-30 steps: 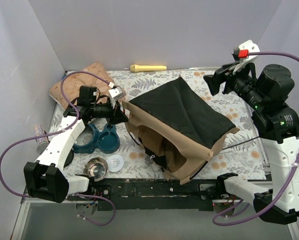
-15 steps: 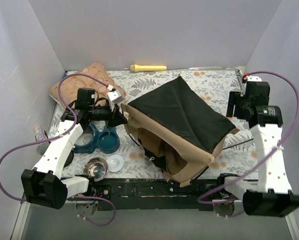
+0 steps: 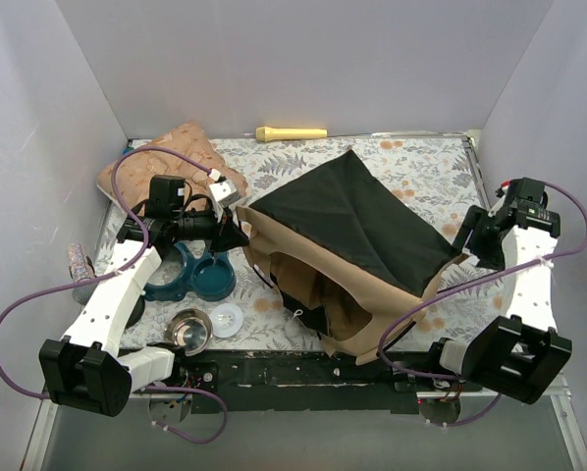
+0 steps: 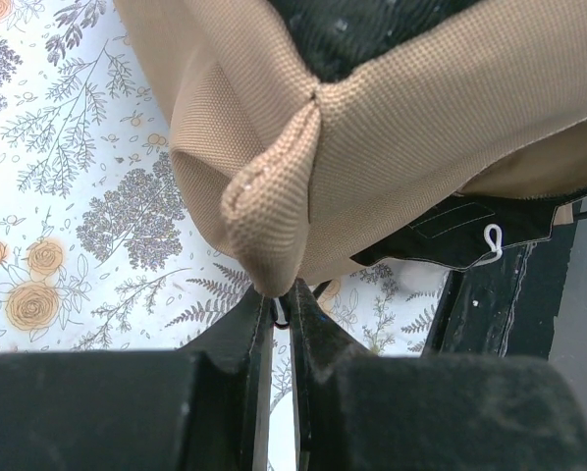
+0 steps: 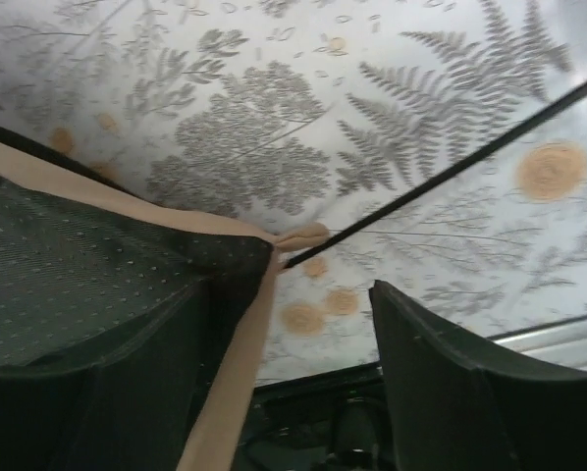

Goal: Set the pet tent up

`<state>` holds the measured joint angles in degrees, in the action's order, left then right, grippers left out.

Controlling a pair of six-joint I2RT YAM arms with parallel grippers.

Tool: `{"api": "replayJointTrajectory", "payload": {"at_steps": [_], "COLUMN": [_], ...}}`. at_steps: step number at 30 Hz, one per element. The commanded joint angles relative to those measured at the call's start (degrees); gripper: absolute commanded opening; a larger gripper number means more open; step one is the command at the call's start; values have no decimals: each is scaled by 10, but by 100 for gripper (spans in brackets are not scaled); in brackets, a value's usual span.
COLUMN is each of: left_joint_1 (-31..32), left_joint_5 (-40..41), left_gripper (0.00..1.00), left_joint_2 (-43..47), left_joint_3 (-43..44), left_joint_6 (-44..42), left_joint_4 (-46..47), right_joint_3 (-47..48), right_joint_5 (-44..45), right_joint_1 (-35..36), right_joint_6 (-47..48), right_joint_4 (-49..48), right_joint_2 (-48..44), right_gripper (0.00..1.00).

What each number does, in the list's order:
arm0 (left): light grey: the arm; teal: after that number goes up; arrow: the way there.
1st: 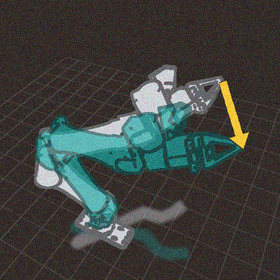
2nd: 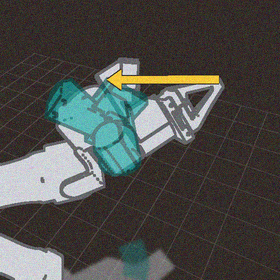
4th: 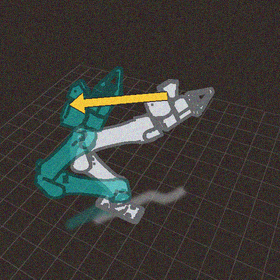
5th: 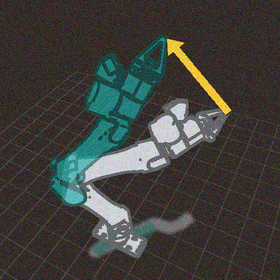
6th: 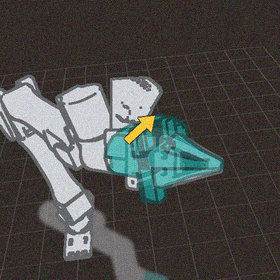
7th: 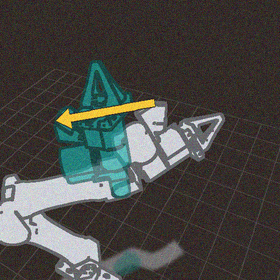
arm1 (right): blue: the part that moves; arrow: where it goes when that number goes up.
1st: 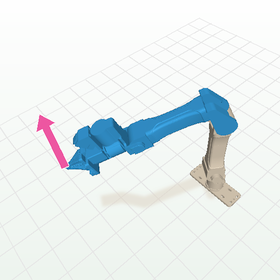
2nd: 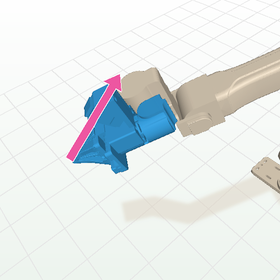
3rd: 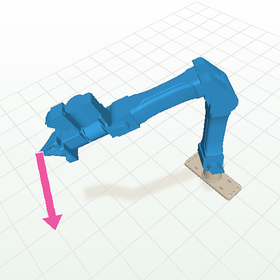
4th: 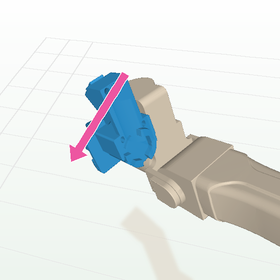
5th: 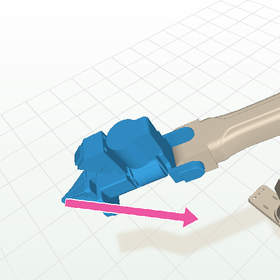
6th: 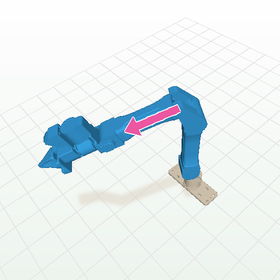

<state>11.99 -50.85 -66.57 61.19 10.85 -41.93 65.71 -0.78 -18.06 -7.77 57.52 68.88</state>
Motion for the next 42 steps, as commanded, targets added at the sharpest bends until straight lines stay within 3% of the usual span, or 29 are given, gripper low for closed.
{"api": "replayJointTrajectory", "payload": {"at_steps": [1,2,4,5,7,14,15,17,19,20,22,23,28,34,42], "left_joint_1": [4,4,4,4,4,4,4,4,4,4,3,4,4,4,3], "left_joint_5": [11,10,8,7,5,-14,-14,-16,-20,-21,-35,-40,-72,-50,-69], "left_gripper": [1,1,1,1,1,2,9,33,47,63,84,88,91,98,98], "left_joint_2": [12,12,14,14,14,10,9,6,4,3,-1,-1,0,49,98], "left_joint_3": [-13,-13,-14,-14,-15,-11,-9,-5,6,11,32,40,82,17,12], "left_joint_6": [-23,-24,-24,-25,-25,-4,5,21,50,65,79,93,131,155,158], "left_joint_4": [-32,-32,-32,-32,-30,-14,-9,1,17,24,21,23,7,26,-5], "right_joint_3": [11,14,36,45,67,155,167,196,239,258,303,320,376,369,230], "right_joint_5": [-177,-209,-230,-259,-279,-314,-313,-319,-322,-323,-331,-337,-345,-331,-425], "right_joint_1": [-36,-41,-45,-49,-50,-51,-51,-51,-51,-51,-51,-51,-51,-48,-23], "right_joint_6": [-22,-22,-30,-29,-36,-48,-51,-62,-79,-87,-98,-101,-58,76,216], "right_joint_4": [-15,-24,-31,-41,-64,-113,-121,-152,-189,-208,-245,-262,-338,-371,-490], "right_joint_2": [17,17,16,13,4,-18,-22,-25,-22,-19,-10,-7,-1,-9,-80], "right_gripper": [63,50,33,18,2,1,1,1,1,1,1,1,1,1,1]}}
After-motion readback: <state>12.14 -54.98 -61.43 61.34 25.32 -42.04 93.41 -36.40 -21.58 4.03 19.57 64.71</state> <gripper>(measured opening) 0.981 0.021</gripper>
